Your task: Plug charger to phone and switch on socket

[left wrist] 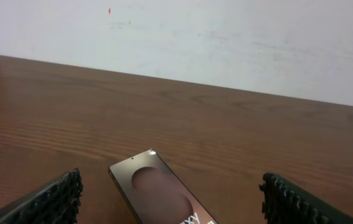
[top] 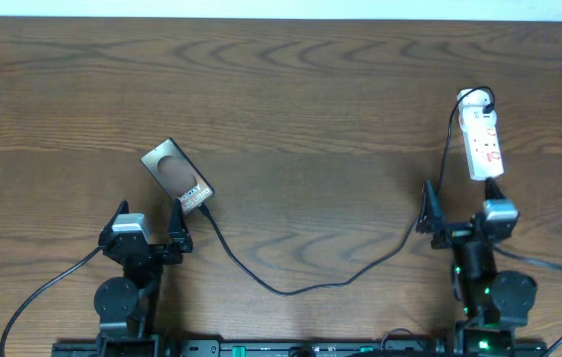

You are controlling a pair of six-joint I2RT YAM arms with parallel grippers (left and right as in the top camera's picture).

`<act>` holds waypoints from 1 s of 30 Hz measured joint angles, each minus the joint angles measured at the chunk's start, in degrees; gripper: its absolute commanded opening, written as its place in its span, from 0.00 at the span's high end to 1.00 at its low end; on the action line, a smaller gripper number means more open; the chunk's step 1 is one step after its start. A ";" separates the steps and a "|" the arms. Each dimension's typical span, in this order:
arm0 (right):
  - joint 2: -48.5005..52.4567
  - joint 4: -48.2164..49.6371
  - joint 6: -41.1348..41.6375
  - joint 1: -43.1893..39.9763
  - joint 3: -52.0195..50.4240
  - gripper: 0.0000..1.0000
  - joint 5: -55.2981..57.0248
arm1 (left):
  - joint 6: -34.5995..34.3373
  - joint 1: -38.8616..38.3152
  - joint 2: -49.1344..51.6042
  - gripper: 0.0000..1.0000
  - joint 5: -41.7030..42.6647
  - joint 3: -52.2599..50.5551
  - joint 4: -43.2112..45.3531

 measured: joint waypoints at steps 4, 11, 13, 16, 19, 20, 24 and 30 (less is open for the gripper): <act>-5.25 -5.97 0.00 0.00 -1.73 0.01 0.52 | 0.02 0.00 -0.02 0.11 0.00 0.00 0.00; -12.92 -19.87 -0.09 0.00 -1.84 0.01 3.34 | 0.00 0.00 -0.02 0.11 -0.02 0.00 0.02; -14.58 -19.91 -0.68 0.00 -1.84 0.01 4.09 | 0.02 0.00 0.00 0.11 -0.02 0.00 0.00; -14.84 -19.98 -1.55 0.00 -1.84 0.01 4.68 | 0.02 0.00 -0.02 0.11 -0.02 0.00 0.00; -14.88 -20.00 -2.82 0.00 -1.84 0.01 4.92 | 0.00 0.00 -0.02 0.11 -0.02 0.00 0.00; -14.88 -20.02 -3.45 0.02 -1.84 0.01 4.92 | 0.00 0.00 -0.02 0.11 -0.02 0.00 0.00; -14.88 -20.09 -6.51 0.76 -1.84 0.01 5.05 | 0.02 0.00 -0.02 0.11 -0.02 0.00 0.00; -14.88 -20.09 -8.74 1.95 -1.84 0.01 5.11 | 0.00 0.00 -0.02 0.11 -0.02 0.00 0.00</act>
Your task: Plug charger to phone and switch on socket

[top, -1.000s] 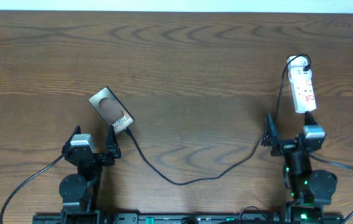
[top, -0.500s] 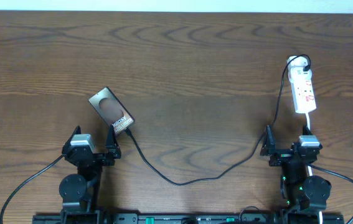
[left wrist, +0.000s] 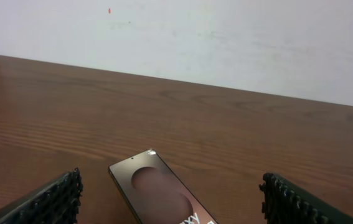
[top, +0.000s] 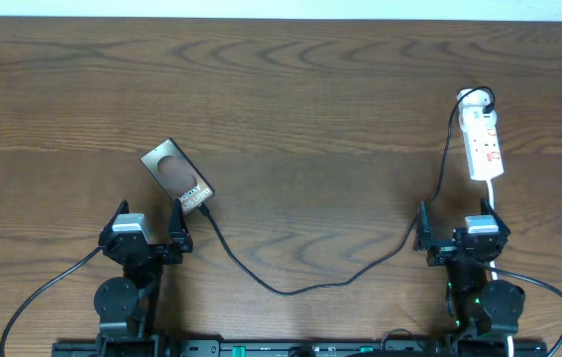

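The dark phone (top: 176, 176) lies slanted on the table at left, also seen in the left wrist view (left wrist: 162, 191). A black cable (top: 281, 290) runs from its near end in a low curve to the white power strip (top: 484, 144) at right, where a white plug (top: 473, 97) sits at the far end. My left gripper (top: 150, 220) stands open just behind the phone, its fingers (left wrist: 51, 199) wide apart on either side with nothing held. Below the strip, my right gripper (top: 459, 226) is open and apart from it.
The brown wooden table (top: 310, 89) fills the view, and a white wall (left wrist: 226, 43) stands behind its far edge. The arm bases and their cables sit along the near edge. The strip's white lead passes close by the right arm.
My right gripper has moved back toward the near edge, away from the power strip that it was close under. The left gripper, phone and cable have not moved.
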You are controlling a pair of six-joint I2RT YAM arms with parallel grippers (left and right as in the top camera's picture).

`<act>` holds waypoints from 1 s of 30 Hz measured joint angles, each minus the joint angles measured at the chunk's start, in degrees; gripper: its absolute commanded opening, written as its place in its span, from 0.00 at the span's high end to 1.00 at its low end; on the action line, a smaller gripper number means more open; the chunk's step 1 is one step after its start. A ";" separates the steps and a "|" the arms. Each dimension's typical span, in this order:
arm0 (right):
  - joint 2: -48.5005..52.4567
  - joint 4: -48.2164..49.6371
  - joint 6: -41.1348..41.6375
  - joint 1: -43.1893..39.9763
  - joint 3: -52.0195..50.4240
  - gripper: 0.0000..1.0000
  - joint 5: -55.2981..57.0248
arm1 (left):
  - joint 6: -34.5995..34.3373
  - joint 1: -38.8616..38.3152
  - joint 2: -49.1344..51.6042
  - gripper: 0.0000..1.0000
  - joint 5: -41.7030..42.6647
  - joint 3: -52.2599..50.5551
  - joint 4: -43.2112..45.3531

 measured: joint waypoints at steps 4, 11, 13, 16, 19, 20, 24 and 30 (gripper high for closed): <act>0.00 0.02 -0.35 0.04 0.00 0.01 0.00 | 0.00 0.00 0.00 0.11 0.00 0.00 0.00; 0.00 -0.11 1.18 0.22 0.00 0.01 1.27 | 0.00 0.00 0.00 0.11 0.00 0.00 0.00; 0.00 -0.22 2.23 0.22 0.00 0.01 2.54 | 0.00 0.00 0.00 0.11 0.00 0.00 0.00; 0.00 -0.26 3.45 0.22 0.00 0.01 3.80 | 0.00 0.00 0.00 0.11 0.00 0.00 0.00; 0.00 -0.28 4.59 0.22 0.00 0.01 4.52 | 0.00 0.00 0.00 0.11 0.00 0.00 0.00; 0.00 -0.28 4.90 0.22 0.00 0.01 4.74 | 0.02 0.00 0.00 0.11 0.00 0.00 0.00; 0.00 -0.26 5.35 0.22 0.00 0.01 4.94 | 0.02 0.00 0.00 0.11 0.00 0.00 0.00; 0.00 -0.26 5.73 0.22 0.00 0.01 4.98 | 0.00 0.00 0.00 0.11 0.00 0.00 0.00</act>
